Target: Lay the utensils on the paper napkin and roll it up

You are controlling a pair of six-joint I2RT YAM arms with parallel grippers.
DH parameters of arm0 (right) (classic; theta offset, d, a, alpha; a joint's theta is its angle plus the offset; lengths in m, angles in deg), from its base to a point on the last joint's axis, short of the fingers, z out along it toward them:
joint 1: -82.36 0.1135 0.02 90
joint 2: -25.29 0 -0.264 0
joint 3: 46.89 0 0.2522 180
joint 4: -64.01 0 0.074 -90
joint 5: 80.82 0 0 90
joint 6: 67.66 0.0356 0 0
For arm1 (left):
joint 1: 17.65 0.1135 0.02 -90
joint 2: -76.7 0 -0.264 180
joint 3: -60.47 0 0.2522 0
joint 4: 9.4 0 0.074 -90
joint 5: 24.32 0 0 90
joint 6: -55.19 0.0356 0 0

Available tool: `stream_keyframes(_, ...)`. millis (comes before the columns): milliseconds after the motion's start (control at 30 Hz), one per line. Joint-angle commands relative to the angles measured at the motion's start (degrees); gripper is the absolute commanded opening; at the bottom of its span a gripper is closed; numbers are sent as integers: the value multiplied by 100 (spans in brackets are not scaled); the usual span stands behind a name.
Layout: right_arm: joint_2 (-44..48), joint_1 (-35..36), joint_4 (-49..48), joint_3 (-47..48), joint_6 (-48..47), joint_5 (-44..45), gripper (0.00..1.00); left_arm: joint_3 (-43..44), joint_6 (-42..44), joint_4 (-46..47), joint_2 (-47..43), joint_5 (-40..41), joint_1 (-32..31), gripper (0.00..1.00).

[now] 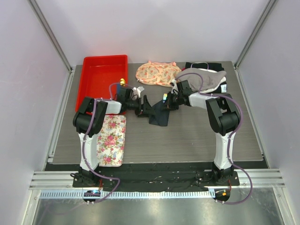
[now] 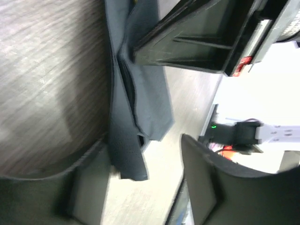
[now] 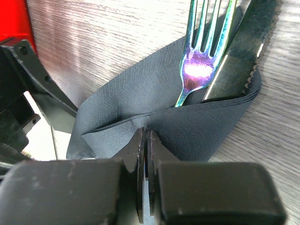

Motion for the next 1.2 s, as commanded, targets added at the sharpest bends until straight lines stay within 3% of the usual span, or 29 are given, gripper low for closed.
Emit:
stream_keyframes(0,-409,-32,380,-167,-317,807,1,-164,-640,591,-175,80,39,70)
stream_keyframes(167,-444,-32,389,-132,-273,772,1,-252,-1176,1073,-149,213,39,83)
stream_keyframes(333,-461,-32,380,-123,-273,772,1,-550,-1966,1706,-96,406,21,82)
stream_keyframes(500,-462,-32,363,-167,-273,772,1,-603,-2047,1839,-17,573,-110,79)
stream_keyframes(800,-470,-32,354,-176,-247,799,1,-603,-1555,664,-87,1495,-471,81)
stream_keyframes(933,-479,-24,354,-184,-238,790,1,-910,-1695,722,-341,1733,-506,81)
stream_keyframes(1167,-506,-32,354,-167,-203,772,1,-823,-1555,425,-623,2207,-340,71)
